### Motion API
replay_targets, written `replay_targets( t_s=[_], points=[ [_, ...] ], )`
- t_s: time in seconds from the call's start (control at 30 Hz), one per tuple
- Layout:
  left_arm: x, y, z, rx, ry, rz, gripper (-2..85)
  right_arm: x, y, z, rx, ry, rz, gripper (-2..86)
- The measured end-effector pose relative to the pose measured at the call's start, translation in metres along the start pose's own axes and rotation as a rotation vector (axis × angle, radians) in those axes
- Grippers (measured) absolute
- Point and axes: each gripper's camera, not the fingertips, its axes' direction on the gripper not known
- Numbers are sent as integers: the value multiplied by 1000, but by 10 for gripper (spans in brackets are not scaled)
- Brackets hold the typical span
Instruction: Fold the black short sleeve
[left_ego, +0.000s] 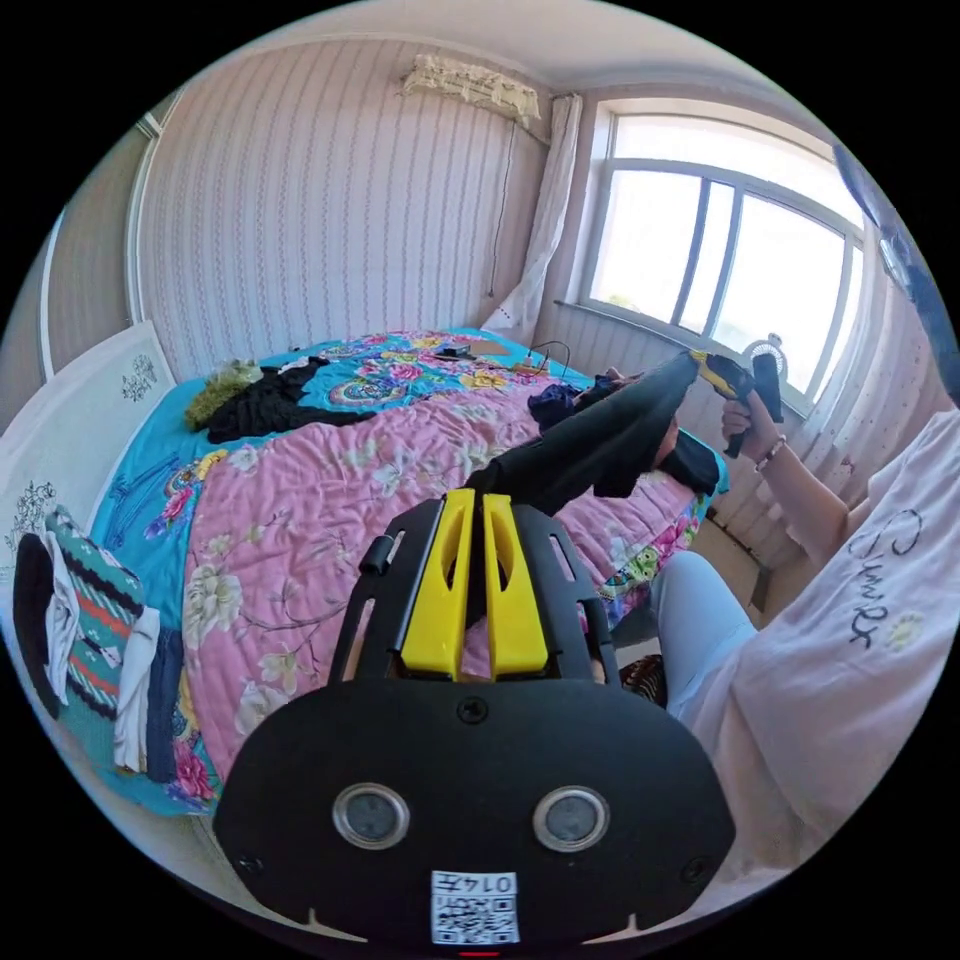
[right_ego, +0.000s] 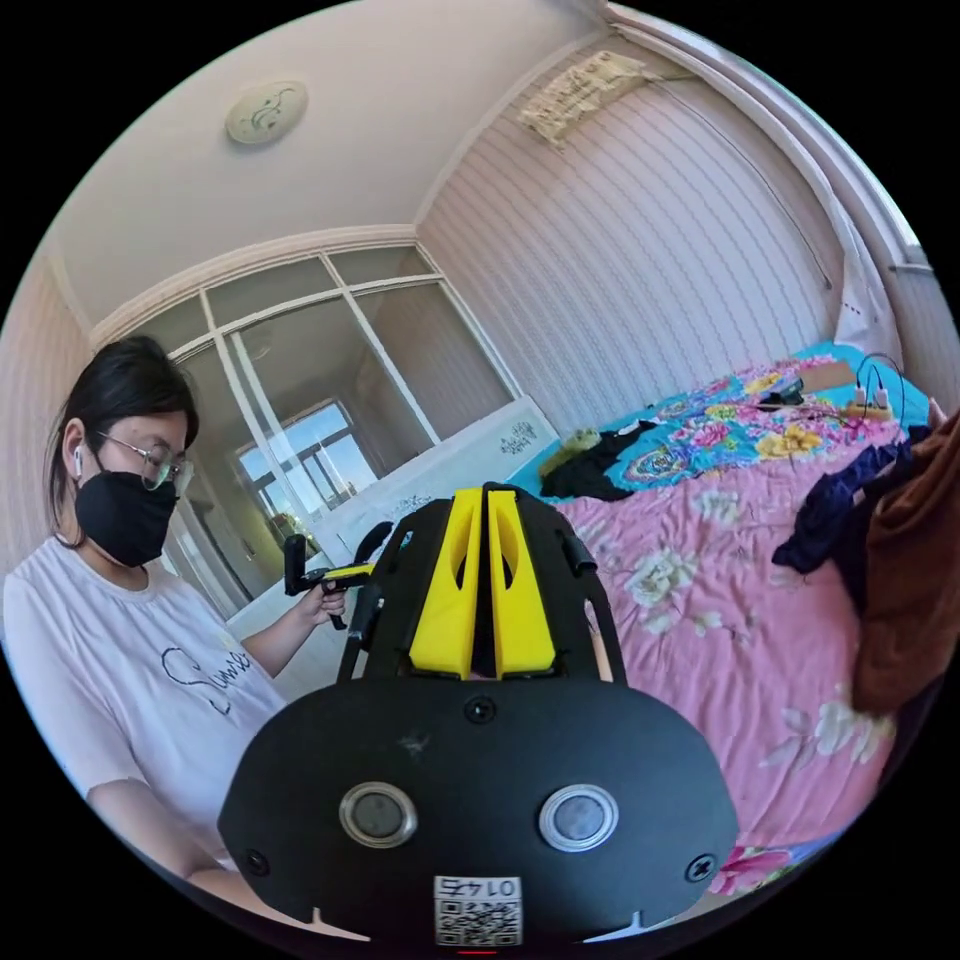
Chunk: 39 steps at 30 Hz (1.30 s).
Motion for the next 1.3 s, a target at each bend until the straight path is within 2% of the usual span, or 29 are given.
replay_targets(
  t_s=[0.07,0.23,0.37,0.47,0.63,0.8,0.93,1.07,1.3],
  points=[
    [1,1,-16,27,46,-16,-9,-22,-9,-8,13,31,-38,2],
    [6,10,-38,78,31,-40,-7,-64,-22,-19,29,6,-120,2],
    [20,25,9,-99,-34,4,-5,-70,-18,1,-58,56,-93,1],
    [27,47,62,-222,-16,14,-8,-72,-10,15,-95,49,-58,1],
    [53,53,85,-276,-87,86,-7,-81,-9,15,-133,129,-54,1],
    [57,58,99,-256,-30,19,-1,-83,-9,7,-126,98,-23,1],
    [75,70,137,-330,3,48,-5,-85,-8,7,-152,145,-23,1],
    [105,73,156,-357,-43,106,32,-82,-5,1,-183,221,-4,2],
    [147,77,156,-407,-73,259,71,-68,0,-9,-167,221,68,3]
  ],
)
